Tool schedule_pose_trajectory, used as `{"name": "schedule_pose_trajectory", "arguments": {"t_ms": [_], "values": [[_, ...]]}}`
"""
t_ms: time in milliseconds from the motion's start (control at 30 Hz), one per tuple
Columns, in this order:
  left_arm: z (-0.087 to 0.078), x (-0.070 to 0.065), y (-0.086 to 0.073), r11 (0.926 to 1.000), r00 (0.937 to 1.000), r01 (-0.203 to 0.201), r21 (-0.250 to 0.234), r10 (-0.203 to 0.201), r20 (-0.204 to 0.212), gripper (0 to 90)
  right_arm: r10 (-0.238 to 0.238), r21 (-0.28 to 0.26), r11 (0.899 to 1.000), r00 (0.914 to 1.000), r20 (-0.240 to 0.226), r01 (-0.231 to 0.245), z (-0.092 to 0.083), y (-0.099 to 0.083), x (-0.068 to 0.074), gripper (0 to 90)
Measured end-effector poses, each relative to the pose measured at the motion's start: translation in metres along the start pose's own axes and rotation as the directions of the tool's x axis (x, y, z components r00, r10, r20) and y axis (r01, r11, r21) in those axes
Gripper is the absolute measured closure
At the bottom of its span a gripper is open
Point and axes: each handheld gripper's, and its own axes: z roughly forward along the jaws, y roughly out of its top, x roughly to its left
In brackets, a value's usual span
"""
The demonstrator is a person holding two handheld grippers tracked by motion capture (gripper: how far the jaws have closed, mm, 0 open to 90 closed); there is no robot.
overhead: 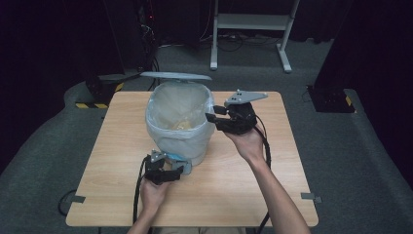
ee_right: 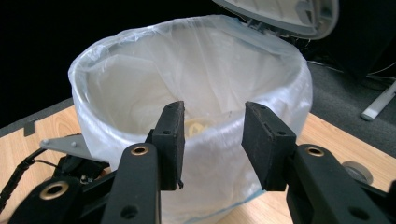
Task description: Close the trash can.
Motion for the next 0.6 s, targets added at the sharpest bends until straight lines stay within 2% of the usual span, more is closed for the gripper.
{"name": "schedule_pose_trajectory", "arguments": {"t_ms": [133, 200, 367, 600], "values": [[0.000, 0.000, 0.000, 1.0000, 1.0000, 0.002, -0.001, -0.002, 0.002, 6.1, 0.017, -0.019, 1.000, 0.9998, 0.004, -0.017, -0.009, -0.014, -0.003, 58.5], [0.000, 0.000, 0.000, 1.0000, 1.0000, 0.003, -0.002, -0.003, 0.003, 6.1, 0.028, -0.036, 0.999, 0.9996, 0.008, -0.028, -0.015, -0.025, -0.003, 58.5], [0.000, 0.000, 0.000, 1.0000, 1.0000, 0.001, 0.000, -0.001, 0.001, 6.1, 0.066, -0.040, 0.997, 0.9973, 0.033, -0.065, -0.024, -0.055, -0.008, 58.5], [0.000, 0.000, 0.000, 1.0000, 1.0000, 0.003, 0.000, -0.003, 0.000, 6.2, 0.093, -0.068, 0.994, 0.9946, 0.046, -0.090, -0.036, -0.068, -0.013, 58.5]]}}
